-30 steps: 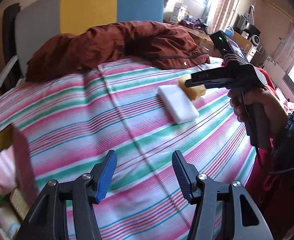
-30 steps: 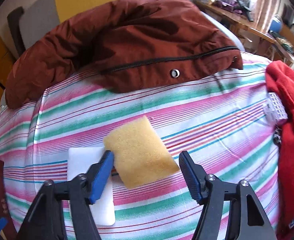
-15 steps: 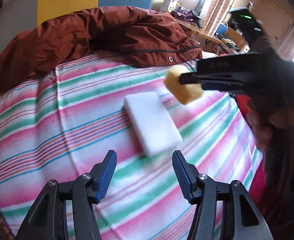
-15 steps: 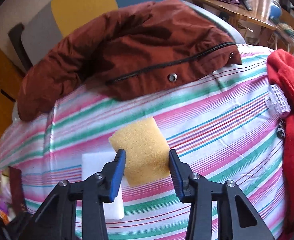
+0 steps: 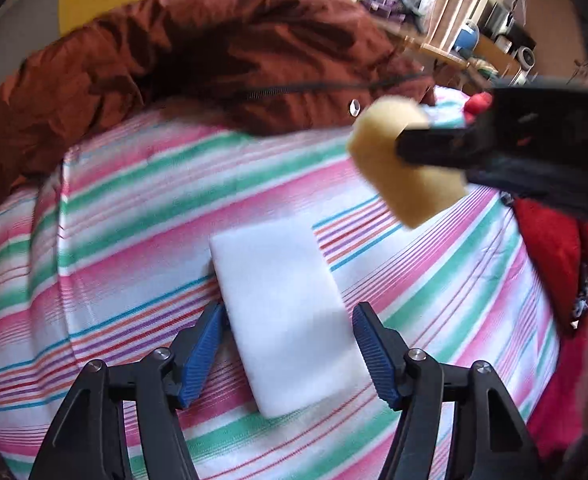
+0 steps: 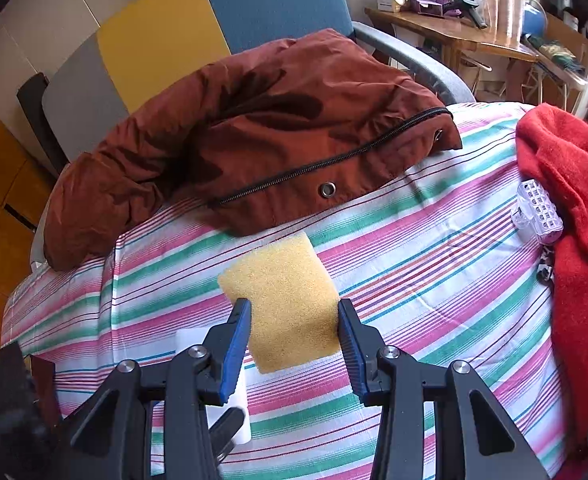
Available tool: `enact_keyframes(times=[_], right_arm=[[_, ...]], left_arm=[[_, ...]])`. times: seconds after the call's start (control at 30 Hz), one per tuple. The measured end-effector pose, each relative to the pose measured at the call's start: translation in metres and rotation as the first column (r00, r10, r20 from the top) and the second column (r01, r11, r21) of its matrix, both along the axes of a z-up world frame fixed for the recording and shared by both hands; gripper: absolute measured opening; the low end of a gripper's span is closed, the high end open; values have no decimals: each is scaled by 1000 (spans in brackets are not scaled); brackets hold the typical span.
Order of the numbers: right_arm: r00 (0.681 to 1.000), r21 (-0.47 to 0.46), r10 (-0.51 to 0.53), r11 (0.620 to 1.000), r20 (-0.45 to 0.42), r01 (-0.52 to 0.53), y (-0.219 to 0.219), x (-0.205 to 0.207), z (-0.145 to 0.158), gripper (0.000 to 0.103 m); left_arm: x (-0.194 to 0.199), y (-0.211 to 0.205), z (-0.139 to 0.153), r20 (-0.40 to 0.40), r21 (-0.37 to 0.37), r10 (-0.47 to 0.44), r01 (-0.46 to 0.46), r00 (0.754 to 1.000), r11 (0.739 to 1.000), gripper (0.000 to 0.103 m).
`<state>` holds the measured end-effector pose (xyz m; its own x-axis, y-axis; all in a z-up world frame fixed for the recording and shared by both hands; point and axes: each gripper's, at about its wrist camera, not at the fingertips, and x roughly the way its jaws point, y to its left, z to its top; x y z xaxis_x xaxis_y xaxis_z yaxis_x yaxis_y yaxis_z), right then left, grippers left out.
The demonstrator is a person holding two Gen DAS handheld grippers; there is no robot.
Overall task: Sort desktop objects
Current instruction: 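Grasp the white sponge block with the left tool, then carry the white and yellow sponges over the gold tray with both tools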
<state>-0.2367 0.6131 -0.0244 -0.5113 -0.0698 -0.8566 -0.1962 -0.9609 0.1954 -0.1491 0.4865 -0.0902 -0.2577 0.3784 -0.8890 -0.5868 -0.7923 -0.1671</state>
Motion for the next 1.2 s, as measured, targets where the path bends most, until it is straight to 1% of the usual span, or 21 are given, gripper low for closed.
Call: enact_keyframes(times=[0.03,0.1,0.23,0.4,0.53,0.67,0.73,0.8,0.87,0.93,1.03,1.13,1.2], right_arm=[[1000,4,0,1000,-2,0,0,0,0,43],[1000,1,-1,1000,-6,1,1,1,1,43],[1000,22,27,999,-5,-27,-5,0,0,43],[993,30,118,993,-24,-117,-23,2,1,44],[974,42,227,973,-27,-225,-51,6,-1,44],[951,53,308,950,-13,-307,-79,12,-7,44],[943,43,332,942,-6,-332,-91,15,-9,44],[932,77,361,930,2,-360,-107,19,-9,44],[923,82,384,920,10,-384,-121,24,-8,44],[915,92,404,910,13,-404,-135,29,-6,44],[900,80,436,897,4,-435,-158,39,1,44],[881,57,473,880,-17,-472,-184,50,12,45],[862,42,506,862,-38,-504,-205,61,20,45]], left_arm=[[0,-2,0,-10,17,-4,4,1000,1000,67],[1,-7,0,-22,37,-29,29,999,999,61],[3,-31,4,-1,83,-14,14,1000,996,60],[20,-82,30,-71,120,34,-25,997,992,60],[36,-127,59,-132,139,85,-66,988,988,60],[51,-182,88,-195,143,149,-122,970,982,60],[59,-205,97,-224,145,187,-157,957,977,60],[64,-226,106,-248,141,217,-187,944,972,60],[70,-251,111,-266,143,251,-220,931,965,60],[76,-271,113,-279,146,280,-247,919,958,60],[84,-299,114,-284,148,319,-287,904,946,60],[94,-324,113,-303,145,351,-321,886,936,61],[101,-341,112,-314,144,374,-346,872,927,61]])
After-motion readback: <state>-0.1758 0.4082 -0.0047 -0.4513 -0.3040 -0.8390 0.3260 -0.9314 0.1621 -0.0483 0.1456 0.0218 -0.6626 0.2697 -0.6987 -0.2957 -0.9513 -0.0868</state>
